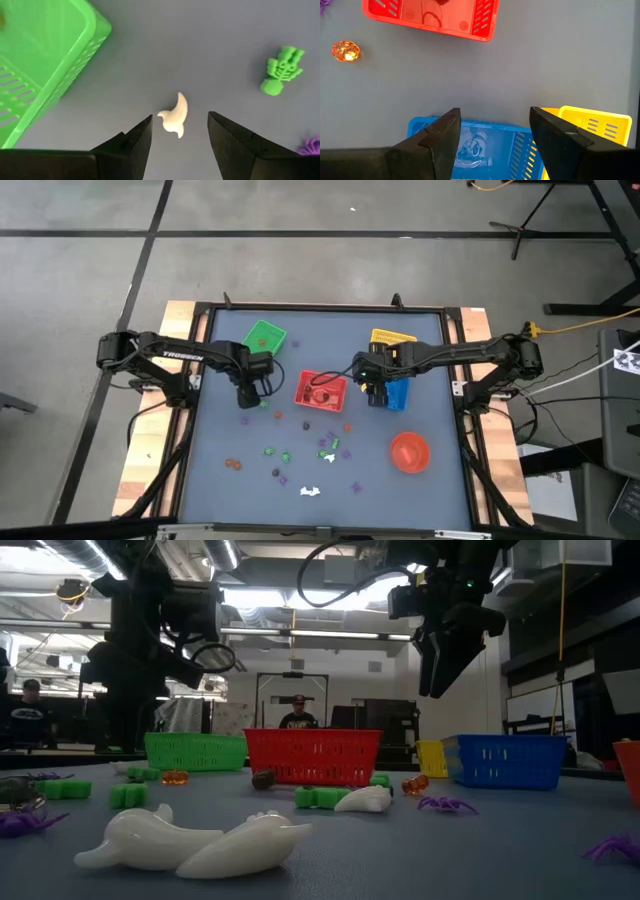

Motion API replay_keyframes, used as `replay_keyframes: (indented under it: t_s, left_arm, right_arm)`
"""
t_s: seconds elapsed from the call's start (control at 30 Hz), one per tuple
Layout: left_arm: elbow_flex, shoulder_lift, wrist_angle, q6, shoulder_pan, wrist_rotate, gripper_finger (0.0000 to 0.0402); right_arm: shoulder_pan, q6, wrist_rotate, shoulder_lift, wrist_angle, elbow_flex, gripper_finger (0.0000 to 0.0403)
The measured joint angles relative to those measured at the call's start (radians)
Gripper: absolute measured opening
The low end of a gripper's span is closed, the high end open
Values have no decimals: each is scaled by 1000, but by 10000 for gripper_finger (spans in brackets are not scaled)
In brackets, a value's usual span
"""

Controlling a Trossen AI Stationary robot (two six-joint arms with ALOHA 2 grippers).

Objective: Sort Halloween decoration
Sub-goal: Put the white ghost toy into the yellow bin

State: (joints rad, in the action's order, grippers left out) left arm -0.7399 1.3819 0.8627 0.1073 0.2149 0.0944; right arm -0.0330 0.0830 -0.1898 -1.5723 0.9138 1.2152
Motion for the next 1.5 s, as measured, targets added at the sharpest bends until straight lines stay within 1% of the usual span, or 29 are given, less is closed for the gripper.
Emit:
replay_keyframes:
  t_s: [0.27,0.5,0.7,0.93,1.03,1.3,1.5]
  left_arm:
    - [75,6,-43,91,36,-13,174]
    - [77,5,-66,96,36,0,174]
    - [138,4,-152,120,36,-3,174]
    - [151,4,-155,137,36,-4,172]
    - [152,5,-155,138,36,-5,161]
    - [152,6,-155,147,36,-15,117]
    - [152,6,-154,149,35,-14,100]
  right_arm:
    - [0,4,0,0,0,0,237]
    - [0,4,0,0,0,0,237]
    - [0,4,0,0,0,0,237]
    - [0,4,0,0,-1,0,237]
    - [0,4,0,0,-5,0,237]
    - [0,4,0,0,-5,0,237]
    - [0,4,0,0,-5,0,237]
